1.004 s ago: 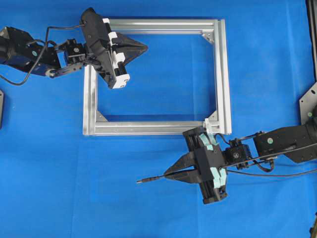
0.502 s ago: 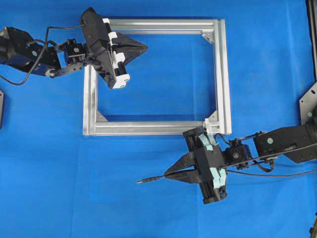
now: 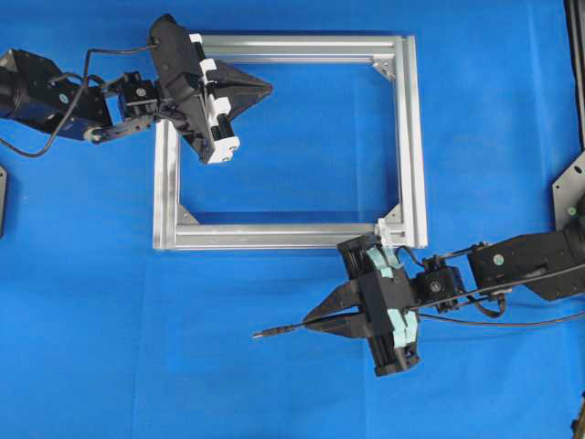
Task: Insert the wire through the string loop located on the right side.
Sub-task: 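Lift the cable with the right gripper and carry it toward the zip-tie loop, then push the USB plug through the white zip-tie loop with the right gripper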
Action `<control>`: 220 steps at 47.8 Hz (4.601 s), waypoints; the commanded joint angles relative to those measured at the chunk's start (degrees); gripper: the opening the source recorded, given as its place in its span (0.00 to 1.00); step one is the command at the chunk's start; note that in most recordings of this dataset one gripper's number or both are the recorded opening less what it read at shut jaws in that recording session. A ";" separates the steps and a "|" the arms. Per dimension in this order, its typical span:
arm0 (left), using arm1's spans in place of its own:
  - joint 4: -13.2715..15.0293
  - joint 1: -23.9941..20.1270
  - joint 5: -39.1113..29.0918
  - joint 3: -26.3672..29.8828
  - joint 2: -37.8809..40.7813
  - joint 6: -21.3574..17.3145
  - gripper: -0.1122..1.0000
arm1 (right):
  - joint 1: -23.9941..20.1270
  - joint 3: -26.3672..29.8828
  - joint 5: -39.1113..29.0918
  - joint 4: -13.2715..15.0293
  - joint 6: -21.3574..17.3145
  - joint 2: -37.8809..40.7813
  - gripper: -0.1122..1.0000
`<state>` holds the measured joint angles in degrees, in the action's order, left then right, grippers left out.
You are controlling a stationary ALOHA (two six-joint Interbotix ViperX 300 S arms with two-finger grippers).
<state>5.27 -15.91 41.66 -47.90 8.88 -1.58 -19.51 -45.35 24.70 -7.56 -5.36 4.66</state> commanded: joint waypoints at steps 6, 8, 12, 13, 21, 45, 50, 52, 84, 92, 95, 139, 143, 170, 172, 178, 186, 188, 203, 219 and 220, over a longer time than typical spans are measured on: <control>-0.18 -0.09 0.26 0.35 -1.93 0.09 0.10 | -0.18 1.14 0.18 0.09 0.00 -1.49 0.07; -0.18 -0.09 0.26 0.35 -2.02 0.09 0.10 | -0.18 1.14 0.18 0.09 0.00 -1.49 0.07; -0.18 -0.09 0.26 0.35 -1.93 0.18 0.10 | -0.18 1.14 0.18 0.09 0.00 -1.49 0.07; -0.18 -0.09 0.26 0.35 -2.02 0.09 0.10 | -0.18 1.14 0.18 0.09 0.00 -1.49 0.07; -0.26 -0.09 0.26 0.35 -2.02 0.09 0.10 | -0.18 1.14 0.18 0.09 0.00 -1.49 0.07; -0.18 -0.09 0.35 0.44 -2.02 0.18 0.10 | -1.32 -11.07 0.44 -1.32 -0.35 -10.20 0.07; -0.18 -0.09 0.26 0.44 -2.02 0.18 0.10 | -2.02 -15.82 0.09 -2.55 -0.35 -14.33 0.07; -0.18 -0.09 0.26 0.44 -2.02 0.18 0.10 | -2.11 -17.67 0.09 -2.99 -0.35 -16.00 0.07; -0.26 -0.09 0.35 0.53 -2.11 0.18 0.10 | -2.20 -34.72 -11.87 -3.87 -0.35 -42.80 0.07; -0.26 -0.18 0.26 0.62 -2.11 0.18 0.10 | -1.58 -34.98 -11.60 -3.87 -0.35 -42.19 0.07; -0.26 -0.09 0.35 0.62 -2.02 0.18 0.10 | -1.14 -35.07 -11.25 -3.87 -0.35 -41.92 0.07; -0.35 -0.09 0.35 0.62 -2.11 0.18 0.10 | 9.93 -35.33 -9.58 -2.90 0.26 -41.22 0.07; -0.26 -0.09 0.26 0.62 -2.11 0.18 0.10 | 9.93 -35.33 -9.58 -2.90 0.26 -41.22 0.07; -0.35 -0.09 0.26 0.70 -2.11 0.18 0.10 | 10.02 -35.33 -9.58 -2.90 0.26 -41.22 0.07; -0.35 -0.09 0.26 0.70 -2.11 0.18 0.10 | 9.93 -35.24 -9.58 -2.90 0.26 -41.13 0.07; -0.26 -0.09 0.35 0.79 -2.11 0.18 0.10 | 9.93 -35.24 -9.58 -2.90 0.26 -41.04 0.07; -0.35 -0.09 0.35 0.70 -2.11 0.18 0.10 | 9.93 -35.24 -9.49 -2.90 0.26 -40.78 0.07; -0.35 -0.09 0.35 0.79 -2.11 0.18 0.10 | 9.93 -35.24 -9.49 -2.90 0.26 -40.69 0.07; -0.35 -0.09 0.26 0.70 -2.11 0.18 0.10 | 10.02 -35.24 -8.88 -2.90 0.26 -40.25 0.07; -0.35 -0.09 0.26 0.79 -2.11 0.18 0.10 | 9.93 -35.24 -8.53 -2.90 0.26 -40.25 0.07; -0.35 -0.09 0.35 0.79 -2.11 0.18 0.10 | 9.93 -35.24 -8.53 -2.90 0.26 -40.25 0.07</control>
<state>5.10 -15.91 41.66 -47.99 8.79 -1.32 -9.67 -81.21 15.38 -10.55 -5.19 -35.68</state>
